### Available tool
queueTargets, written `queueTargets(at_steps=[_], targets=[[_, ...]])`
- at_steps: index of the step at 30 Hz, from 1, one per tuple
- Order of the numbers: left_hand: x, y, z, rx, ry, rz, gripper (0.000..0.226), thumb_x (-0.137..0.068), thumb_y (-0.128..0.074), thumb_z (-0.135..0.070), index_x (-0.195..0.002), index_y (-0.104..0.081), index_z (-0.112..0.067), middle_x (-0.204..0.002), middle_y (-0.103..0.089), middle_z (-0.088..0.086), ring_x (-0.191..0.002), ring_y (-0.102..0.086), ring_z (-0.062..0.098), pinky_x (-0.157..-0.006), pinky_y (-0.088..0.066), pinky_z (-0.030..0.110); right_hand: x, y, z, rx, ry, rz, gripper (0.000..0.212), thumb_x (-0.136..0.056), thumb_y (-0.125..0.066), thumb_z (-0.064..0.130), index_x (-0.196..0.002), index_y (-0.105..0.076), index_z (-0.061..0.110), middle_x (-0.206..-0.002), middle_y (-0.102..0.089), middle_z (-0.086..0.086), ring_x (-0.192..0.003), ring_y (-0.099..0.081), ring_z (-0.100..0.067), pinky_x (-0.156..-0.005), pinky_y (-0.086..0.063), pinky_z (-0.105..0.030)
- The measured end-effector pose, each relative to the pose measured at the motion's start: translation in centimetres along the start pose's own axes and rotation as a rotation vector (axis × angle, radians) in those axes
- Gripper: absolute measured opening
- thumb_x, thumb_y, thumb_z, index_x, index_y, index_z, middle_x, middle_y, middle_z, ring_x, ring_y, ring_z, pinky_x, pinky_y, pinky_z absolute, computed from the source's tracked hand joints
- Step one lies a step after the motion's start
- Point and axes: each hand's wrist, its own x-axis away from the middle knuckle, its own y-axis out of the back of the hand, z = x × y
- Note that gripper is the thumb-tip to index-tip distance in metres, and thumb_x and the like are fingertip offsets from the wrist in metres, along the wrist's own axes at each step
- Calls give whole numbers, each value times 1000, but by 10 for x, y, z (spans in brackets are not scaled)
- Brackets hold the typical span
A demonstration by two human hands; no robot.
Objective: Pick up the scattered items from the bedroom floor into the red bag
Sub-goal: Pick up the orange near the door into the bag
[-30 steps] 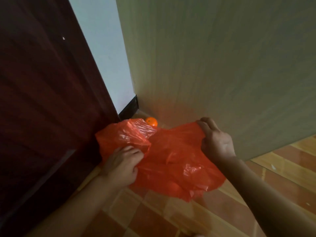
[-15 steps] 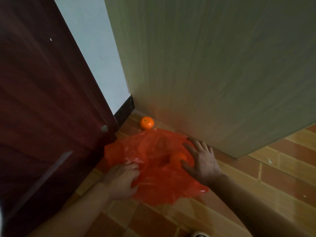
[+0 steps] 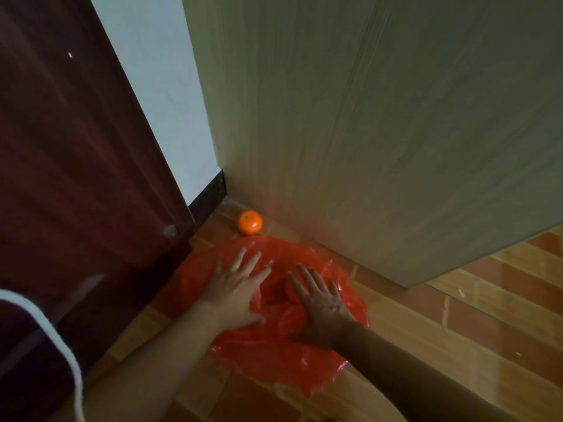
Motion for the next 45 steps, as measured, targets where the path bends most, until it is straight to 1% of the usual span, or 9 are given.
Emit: queueTargets(at_steps=[7,13,17,20,23,27,32,38,45], targets=[[21,-58,40,-189,214,197,118,-77,-71,-70,-163,-4,-25,-172,8,3,-157,10,31,-121,-6,66,8,-17,-31,46,-98,44,130,-78,-63,81,-158,27,30,-170,21,-9,-158,10,-31,-125,2,-64],[18,-63,49,-55,358,267,114,-73,-67,-75,-161,-16,-24,-171,-1,5,-157,2,32,-121,-17,62,9,-21,-51,-2,-159,55,132,-76,-56,89,-147,41,35,-172,13,-9,-159,5,-30,-127,1,-61],[4,-31,23,15,193,-17,62,-75,-57,-73,-122,-65,-32,-157,-37,-1,-143,-34,26,-113,-33,52,20,2,-42,27,-46,3,125,-83,-65,73,-158,27,35,-166,26,-1,-153,21,-22,-125,9,-58],[-5,-19,1,61,-70,-265,39,-81,-54,-51,-108,-69,-28,-142,-52,-4,-134,-45,23,-107,-40,46,28,5,-24,49,135,-177,91,-95,-48,62,-165,1,29,-172,7,-3,-157,14,-23,-126,-3,-62],[-10,-30,-14,81,-246,-68,61,-84,-38,-42,-142,-52,-29,-163,-33,-6,-152,-24,23,-121,-23,53,29,-15,2,27,282,-113,90,-92,-45,62,-165,-4,27,-173,1,-5,-159,7,-23,-126,3,-55],[-10,-63,0,-64,-185,196,64,-96,-44,-35,-158,-29,-32,-171,-12,-7,-158,-3,25,-124,-4,63,25,-52,8,129,295,116,105,-89,-52,71,-164,6,26,-173,8,-8,-159,7,-28,-126,5,-56],[-3,-81,22,-168,-95,204,73,-96,-45,-36,-162,-15,-31,-172,-5,-8,-158,-2,26,-123,-3,62,35,-72,-24,201,260,268,104,-92,-55,67,-164,10,29,-173,10,-7,-159,5,-31,-124,2,-62],[-6,-77,26,-103,60,248,72,-97,-42,-46,-162,-13,-37,-172,-2,-6,-158,1,25,-124,-5,61,55,-65,-56,220,320,258,92,-84,-20,73,-164,3,34,-173,3,-4,-159,4,-28,-115,20,-54],[-4,-68,15,-36,29,196,67,-95,-39,-55,-158,-31,-33,-172,-8,1,-158,-5,25,-123,-10,58,58,-46,-47,141,352,250,96,-89,-54,68,-164,-7,33,-173,-2,-3,-159,-4,-26,-125,3,-58]])
